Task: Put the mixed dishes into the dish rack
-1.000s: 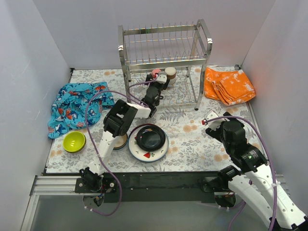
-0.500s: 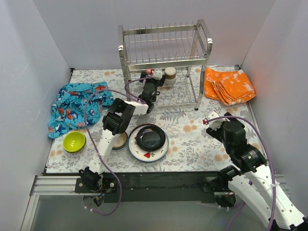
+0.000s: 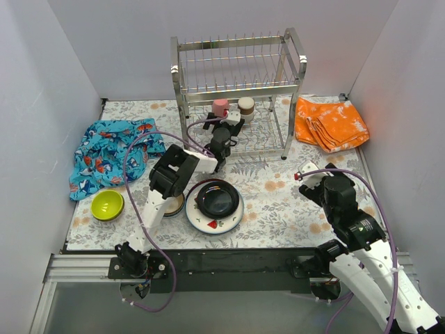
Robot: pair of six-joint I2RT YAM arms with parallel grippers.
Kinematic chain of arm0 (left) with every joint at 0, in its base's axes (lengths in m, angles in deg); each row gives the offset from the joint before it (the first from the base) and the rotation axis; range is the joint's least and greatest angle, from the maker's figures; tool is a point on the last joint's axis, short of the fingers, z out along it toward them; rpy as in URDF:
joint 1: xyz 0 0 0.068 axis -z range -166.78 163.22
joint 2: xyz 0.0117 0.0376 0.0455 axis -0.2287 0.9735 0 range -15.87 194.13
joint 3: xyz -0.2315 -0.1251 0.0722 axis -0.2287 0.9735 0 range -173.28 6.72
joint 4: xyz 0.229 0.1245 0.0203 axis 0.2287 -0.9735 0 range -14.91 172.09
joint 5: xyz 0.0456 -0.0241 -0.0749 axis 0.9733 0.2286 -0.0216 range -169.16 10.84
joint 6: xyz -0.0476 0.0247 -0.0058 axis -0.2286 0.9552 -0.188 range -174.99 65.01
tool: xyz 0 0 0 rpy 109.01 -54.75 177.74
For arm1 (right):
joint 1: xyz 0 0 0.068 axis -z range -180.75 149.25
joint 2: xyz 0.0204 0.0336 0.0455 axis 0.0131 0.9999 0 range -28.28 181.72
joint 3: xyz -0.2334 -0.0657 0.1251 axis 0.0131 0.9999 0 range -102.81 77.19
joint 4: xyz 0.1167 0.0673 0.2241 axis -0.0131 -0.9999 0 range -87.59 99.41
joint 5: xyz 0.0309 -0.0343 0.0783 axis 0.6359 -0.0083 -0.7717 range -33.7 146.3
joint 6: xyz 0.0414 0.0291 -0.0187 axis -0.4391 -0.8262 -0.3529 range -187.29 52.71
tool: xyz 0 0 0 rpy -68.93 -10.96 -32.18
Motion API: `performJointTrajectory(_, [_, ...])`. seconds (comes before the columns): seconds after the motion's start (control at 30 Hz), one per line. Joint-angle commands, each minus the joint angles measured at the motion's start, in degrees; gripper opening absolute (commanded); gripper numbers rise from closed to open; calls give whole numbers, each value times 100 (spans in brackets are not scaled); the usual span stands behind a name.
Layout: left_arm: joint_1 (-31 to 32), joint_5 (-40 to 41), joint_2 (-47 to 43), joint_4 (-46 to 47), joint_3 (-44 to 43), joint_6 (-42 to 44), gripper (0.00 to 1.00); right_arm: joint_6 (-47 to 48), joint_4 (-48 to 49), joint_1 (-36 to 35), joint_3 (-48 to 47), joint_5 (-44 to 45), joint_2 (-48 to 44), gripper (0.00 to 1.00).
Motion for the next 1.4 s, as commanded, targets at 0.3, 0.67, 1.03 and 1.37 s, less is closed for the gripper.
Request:
performJointTrajectory(0.3, [250, 304, -2050, -657, 2016, -416, 98, 88, 303, 29, -114, -36, -140, 79])
performJointTrajectory(0.67, [1453, -1429, -4332, -392, 4424, 235, 98, 114, 294, 37, 114, -80, -483, 79])
performJointTrajectory(1.03, [1666, -3765, -7568, -5789, 4671, -1366, 98, -255, -276, 72, -167, -475, -475, 79])
performJointTrajectory(1.37, [852, -4461, -8801, -9400, 3970, -514, 98, -528, -235, 64, -219, -2005, 518, 82])
